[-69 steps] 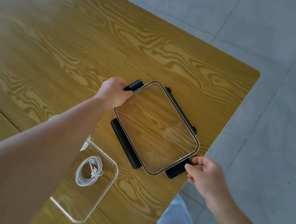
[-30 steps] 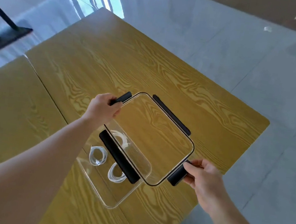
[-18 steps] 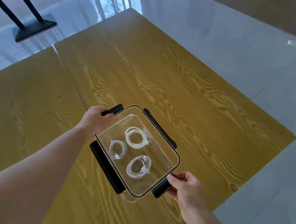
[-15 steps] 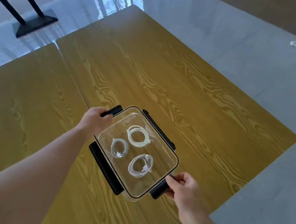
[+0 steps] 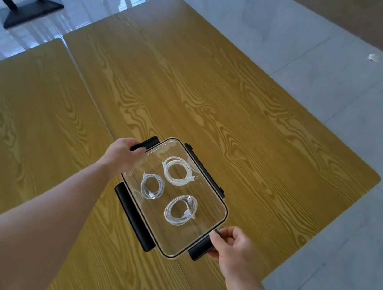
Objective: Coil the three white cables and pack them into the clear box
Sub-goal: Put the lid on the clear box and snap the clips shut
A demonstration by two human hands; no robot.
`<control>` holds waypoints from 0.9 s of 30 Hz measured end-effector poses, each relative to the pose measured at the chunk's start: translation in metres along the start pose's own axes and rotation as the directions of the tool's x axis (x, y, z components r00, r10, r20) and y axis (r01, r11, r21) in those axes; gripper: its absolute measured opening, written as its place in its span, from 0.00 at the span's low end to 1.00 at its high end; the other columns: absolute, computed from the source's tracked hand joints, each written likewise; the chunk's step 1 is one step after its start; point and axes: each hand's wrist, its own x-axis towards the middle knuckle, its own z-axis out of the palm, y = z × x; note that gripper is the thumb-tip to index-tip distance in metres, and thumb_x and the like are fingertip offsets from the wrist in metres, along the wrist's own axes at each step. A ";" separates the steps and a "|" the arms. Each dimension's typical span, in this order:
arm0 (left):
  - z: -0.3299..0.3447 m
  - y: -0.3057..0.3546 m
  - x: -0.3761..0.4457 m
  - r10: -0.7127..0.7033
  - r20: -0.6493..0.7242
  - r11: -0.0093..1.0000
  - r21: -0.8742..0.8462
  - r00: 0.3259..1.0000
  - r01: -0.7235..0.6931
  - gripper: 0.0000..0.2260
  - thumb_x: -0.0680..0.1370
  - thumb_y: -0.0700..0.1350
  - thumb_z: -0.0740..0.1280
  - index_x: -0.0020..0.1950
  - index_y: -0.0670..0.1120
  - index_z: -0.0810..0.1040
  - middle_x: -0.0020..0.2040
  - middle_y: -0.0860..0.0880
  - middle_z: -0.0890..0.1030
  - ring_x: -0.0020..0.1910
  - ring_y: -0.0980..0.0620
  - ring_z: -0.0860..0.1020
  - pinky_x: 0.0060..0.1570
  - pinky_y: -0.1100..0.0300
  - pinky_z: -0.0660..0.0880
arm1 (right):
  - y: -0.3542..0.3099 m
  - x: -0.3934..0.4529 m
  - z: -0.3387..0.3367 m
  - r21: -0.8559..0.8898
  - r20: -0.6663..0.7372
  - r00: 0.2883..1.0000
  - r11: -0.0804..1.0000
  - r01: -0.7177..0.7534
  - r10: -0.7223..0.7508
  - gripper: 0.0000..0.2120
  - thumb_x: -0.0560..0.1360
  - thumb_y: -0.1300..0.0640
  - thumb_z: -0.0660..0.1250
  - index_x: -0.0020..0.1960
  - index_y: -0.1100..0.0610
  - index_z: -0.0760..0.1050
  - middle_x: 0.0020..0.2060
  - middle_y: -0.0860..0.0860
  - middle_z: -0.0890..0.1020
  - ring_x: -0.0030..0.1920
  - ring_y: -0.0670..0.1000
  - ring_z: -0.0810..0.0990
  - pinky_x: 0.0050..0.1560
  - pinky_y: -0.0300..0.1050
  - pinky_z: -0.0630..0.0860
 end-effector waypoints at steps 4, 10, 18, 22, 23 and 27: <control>0.002 -0.004 0.004 -0.009 0.010 0.999 -0.044 1.000 0.010 0.09 0.80 0.48 0.64 0.51 0.45 0.81 0.35 0.48 0.77 0.29 0.51 0.72 0.28 0.61 0.68 | 0.004 0.004 0.000 -0.071 0.008 0.999 0.997 0.041 -0.041 0.05 0.77 0.64 0.69 0.48 0.64 0.74 0.41 0.61 0.84 0.37 0.54 0.83 0.35 0.39 0.80; 0.003 -0.004 0.010 -0.061 0.058 0.995 -0.074 0.996 0.065 0.11 0.80 0.50 0.65 0.57 0.46 0.79 0.43 0.49 0.82 0.33 0.51 0.75 0.30 0.61 0.72 | 0.007 0.007 -0.006 -0.193 0.047 0.998 0.980 0.056 -0.048 0.11 0.76 0.56 0.71 0.47 0.62 0.73 0.36 0.56 0.78 0.32 0.50 0.75 0.35 0.45 0.76; 0.004 0.003 0.000 0.234 -0.049 0.955 0.198 0.971 -0.220 0.11 0.78 0.44 0.68 0.60 0.48 0.82 0.56 0.48 0.83 0.49 0.48 0.81 0.51 0.55 0.79 | 0.004 0.005 -0.003 -0.419 0.082 0.996 0.908 0.013 0.024 0.20 0.76 0.43 0.67 0.34 0.56 0.72 0.26 0.51 0.76 0.27 0.50 0.71 0.30 0.45 0.70; 0.005 0.009 -0.008 0.220 -0.007 0.952 0.217 0.975 -0.214 0.10 0.80 0.42 0.64 0.55 0.47 0.84 0.45 0.44 0.84 0.41 0.43 0.82 0.42 0.50 0.81 | 0.000 0.007 0.006 -0.370 0.070 0.994 0.928 -0.051 0.083 0.24 0.75 0.44 0.70 0.44 0.68 0.79 0.30 0.54 0.82 0.28 0.50 0.78 0.33 0.44 0.78; 0.006 0.011 -0.010 0.214 -0.019 0.956 0.211 0.977 -0.205 0.10 0.81 0.41 0.63 0.56 0.47 0.83 0.45 0.44 0.84 0.41 0.42 0.82 0.42 0.49 0.80 | -0.001 0.007 0.006 -0.360 0.070 0.994 0.931 -0.055 0.086 0.23 0.76 0.46 0.70 0.45 0.69 0.79 0.30 0.55 0.82 0.28 0.50 0.79 0.34 0.44 0.79; 0.012 0.011 -0.012 0.192 -0.055 0.967 0.183 0.980 -0.179 0.11 0.82 0.42 0.62 0.59 0.47 0.82 0.47 0.45 0.83 0.41 0.42 0.82 0.43 0.49 0.80 | -0.004 0.007 0.007 -0.357 0.080 0.993 0.932 -0.057 0.091 0.18 0.78 0.50 0.69 0.44 0.67 0.79 0.32 0.56 0.83 0.29 0.50 0.80 0.35 0.45 0.81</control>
